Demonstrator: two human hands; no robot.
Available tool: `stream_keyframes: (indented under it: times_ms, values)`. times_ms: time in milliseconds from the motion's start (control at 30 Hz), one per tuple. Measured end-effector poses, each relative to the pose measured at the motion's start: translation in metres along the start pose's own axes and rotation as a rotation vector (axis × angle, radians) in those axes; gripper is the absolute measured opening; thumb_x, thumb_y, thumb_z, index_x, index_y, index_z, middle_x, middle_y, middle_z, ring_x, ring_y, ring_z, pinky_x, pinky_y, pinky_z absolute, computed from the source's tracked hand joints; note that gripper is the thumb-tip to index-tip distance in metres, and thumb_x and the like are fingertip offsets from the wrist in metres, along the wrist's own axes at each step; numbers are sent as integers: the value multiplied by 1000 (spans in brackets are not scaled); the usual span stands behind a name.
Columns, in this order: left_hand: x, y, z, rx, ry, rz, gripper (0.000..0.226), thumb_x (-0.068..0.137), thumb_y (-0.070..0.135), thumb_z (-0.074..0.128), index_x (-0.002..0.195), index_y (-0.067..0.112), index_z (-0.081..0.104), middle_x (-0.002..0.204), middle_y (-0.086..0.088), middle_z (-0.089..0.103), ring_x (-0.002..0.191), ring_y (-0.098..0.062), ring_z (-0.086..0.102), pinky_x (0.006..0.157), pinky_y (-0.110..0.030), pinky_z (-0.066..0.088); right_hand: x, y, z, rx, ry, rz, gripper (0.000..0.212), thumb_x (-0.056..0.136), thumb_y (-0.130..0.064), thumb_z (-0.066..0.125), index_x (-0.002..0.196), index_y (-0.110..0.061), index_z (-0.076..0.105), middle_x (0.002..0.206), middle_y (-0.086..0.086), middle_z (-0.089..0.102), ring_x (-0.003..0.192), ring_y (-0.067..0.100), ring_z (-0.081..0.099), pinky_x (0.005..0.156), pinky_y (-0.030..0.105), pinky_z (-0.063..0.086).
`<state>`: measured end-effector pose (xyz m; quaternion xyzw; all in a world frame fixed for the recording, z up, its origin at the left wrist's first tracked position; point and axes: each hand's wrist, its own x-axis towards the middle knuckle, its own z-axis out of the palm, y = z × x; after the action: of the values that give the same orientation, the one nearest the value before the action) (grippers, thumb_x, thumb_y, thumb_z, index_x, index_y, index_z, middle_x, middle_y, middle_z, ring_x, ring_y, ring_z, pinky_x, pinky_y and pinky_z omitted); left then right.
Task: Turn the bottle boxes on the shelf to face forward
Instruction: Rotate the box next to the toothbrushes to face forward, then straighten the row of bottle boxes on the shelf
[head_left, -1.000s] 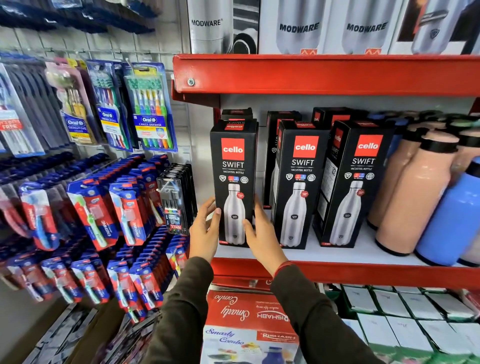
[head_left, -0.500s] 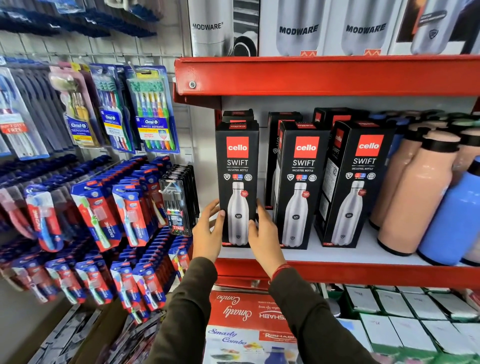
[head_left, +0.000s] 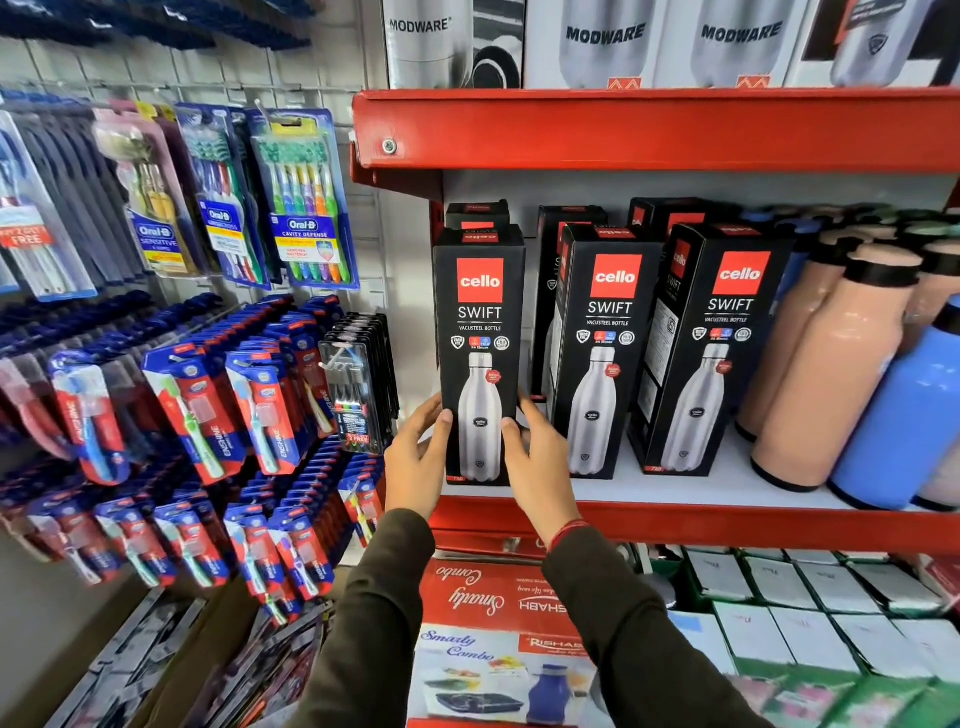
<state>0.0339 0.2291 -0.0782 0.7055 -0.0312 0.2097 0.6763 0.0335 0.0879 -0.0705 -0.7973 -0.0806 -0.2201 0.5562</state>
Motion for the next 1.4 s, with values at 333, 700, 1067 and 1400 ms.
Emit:
stream_keyframes:
  times_ms: [333, 700, 1067, 1400]
  values:
    - [-26, 5, -8, 0, 45, 24, 21, 87, 54, 62, 103, 67, 62, 108, 43, 65, 107, 14, 63, 98, -44, 57, -25, -2, -10, 78, -7, 15, 44, 100, -25, 53, 144, -25, 51, 137, -6, 63, 126, 7, 58, 112, 35, 45]
    - [-32, 4, -7, 32, 100, 58, 21, 88, 53, 62, 102, 68, 62, 106, 43, 66, 109, 12, 63, 95, -30, 58, -32, -1, -12, 82, -3, -1, 44, 99, -29, 54, 143, -27, 51, 137, -6, 62, 127, 6, 58, 111, 34, 46]
    - [-58, 11, 48, 256, 455, 465, 40, 100, 20, 48, 139, 21, 47, 140, -3, 45, 136, -16, 39, 113, -31, 31, -25, 14, -63, 0, 348, -184, 44, 99, -14, 54, 142, -19, 45, 141, 1, 41, 138, 12, 39, 116, 19, 28]
    - [-62, 24, 143, 193, -58, 318, 55, 105, 12, 39, 157, 10, 19, 161, 9, 18, 148, 10, 9, 121, -11, 9, 4, 47, -100, 5, 176, 51, 51, 105, -23, 44, 154, -13, 30, 159, 4, 33, 142, 4, 29, 106, 1, 18]
